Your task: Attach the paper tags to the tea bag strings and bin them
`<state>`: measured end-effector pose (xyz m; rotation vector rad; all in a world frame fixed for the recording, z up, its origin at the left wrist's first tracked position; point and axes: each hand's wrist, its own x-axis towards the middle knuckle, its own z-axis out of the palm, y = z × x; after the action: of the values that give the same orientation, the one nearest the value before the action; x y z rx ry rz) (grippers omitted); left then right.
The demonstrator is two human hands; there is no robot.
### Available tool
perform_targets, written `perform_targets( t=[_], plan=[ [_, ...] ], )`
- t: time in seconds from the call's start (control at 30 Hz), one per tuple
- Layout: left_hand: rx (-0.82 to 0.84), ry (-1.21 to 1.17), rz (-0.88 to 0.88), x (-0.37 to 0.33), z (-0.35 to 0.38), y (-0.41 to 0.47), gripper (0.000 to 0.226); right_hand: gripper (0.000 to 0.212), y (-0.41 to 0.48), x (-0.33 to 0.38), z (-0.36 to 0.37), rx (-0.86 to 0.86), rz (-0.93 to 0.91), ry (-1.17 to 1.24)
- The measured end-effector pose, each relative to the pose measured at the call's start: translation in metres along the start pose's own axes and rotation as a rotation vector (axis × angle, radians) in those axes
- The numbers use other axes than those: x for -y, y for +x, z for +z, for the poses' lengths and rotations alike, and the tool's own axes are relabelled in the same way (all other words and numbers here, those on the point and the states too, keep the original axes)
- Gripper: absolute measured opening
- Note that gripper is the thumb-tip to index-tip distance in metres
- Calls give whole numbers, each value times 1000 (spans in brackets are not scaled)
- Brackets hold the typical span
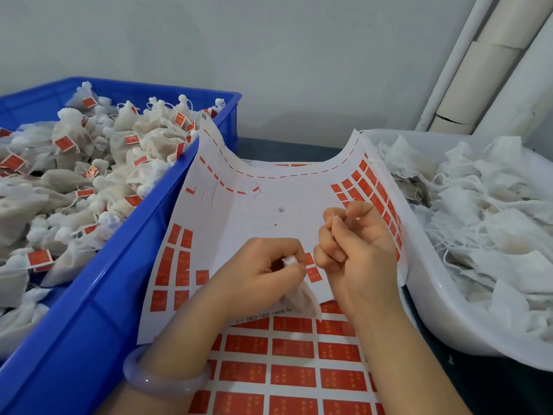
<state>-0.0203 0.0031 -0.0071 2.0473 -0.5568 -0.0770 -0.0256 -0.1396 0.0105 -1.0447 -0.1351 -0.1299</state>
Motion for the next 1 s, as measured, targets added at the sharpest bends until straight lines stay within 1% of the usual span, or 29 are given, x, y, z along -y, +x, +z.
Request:
perform_targets(
  t=[0.13,0.3,0.43,0.53,0.7,0.77,0.87,1.0],
  plan=[
    [-9,37,27,1,-4,-1,22,35,-1,-2,3,-17,-30,-106],
    [-8,60,32,2,-2,-1,19,43,-3,-3,1,-6,-3,-76],
    [-30,48,65,2,-5,0,16,47,-3,-7,5,-33,22,47],
    [-48,29,91,1,-6,0,16,42,-3,-10,6,-55,48,123],
    [-77,6,80,3,-2,2,16,19,0,-7,6,-50,110,319],
    [-79,29,85,4,-1,3,15,23,0,-7,6,-65,129,347],
    [-80,51,94,4,-2,3,15,35,1,-8,3,-112,123,283],
    [-61,8,113,3,-7,3,23,31,1,-5,2,-100,84,212]
  ],
)
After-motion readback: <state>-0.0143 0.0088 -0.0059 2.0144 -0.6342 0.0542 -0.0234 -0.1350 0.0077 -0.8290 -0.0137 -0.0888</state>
